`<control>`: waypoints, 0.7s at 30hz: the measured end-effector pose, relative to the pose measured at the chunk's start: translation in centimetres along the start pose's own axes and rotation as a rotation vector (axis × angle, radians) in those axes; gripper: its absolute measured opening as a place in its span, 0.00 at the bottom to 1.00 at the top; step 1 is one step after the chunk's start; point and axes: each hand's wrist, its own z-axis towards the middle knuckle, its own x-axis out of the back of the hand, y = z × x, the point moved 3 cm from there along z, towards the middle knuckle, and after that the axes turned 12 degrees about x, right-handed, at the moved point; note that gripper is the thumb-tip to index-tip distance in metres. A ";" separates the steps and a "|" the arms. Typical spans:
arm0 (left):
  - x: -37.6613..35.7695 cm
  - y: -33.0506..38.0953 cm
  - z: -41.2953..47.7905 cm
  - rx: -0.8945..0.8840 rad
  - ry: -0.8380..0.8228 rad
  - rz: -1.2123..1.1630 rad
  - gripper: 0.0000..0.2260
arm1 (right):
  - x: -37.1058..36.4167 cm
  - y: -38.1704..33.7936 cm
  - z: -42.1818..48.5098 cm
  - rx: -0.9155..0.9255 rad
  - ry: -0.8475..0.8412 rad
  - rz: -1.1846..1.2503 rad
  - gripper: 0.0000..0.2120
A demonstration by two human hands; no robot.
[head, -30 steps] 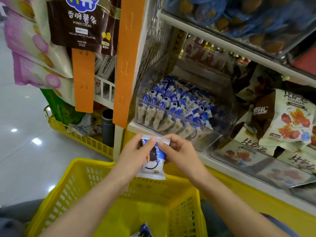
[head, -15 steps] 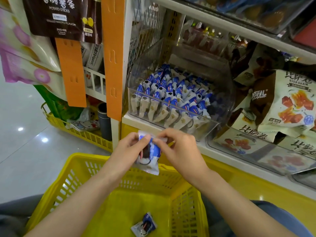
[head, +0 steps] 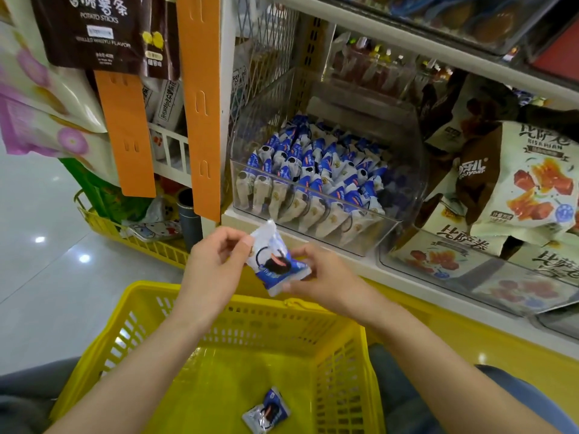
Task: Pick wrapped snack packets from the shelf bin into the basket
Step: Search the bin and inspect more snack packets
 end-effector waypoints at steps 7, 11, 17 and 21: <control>-0.7 0.5 -1.2 -0.204 -0.066 0.228 0.05 | -0.9 -0.9 -0.3 0.308 0.242 -0.002 0.02; -0.9 0.4 -1.2 -0.099 -0.112 0.131 0.03 | -0.6 -0.8 -0.1 0.245 0.282 0.131 0.04; -0.8 0.2 -1.0 -0.017 -0.184 0.065 0.08 | -0.7 -1.3 -0.4 0.314 0.287 0.043 0.03; -0.9 0.2 -0.9 0.001 -0.216 0.055 0.08 | -0.3 -1.9 -0.9 0.449 0.324 -0.299 0.04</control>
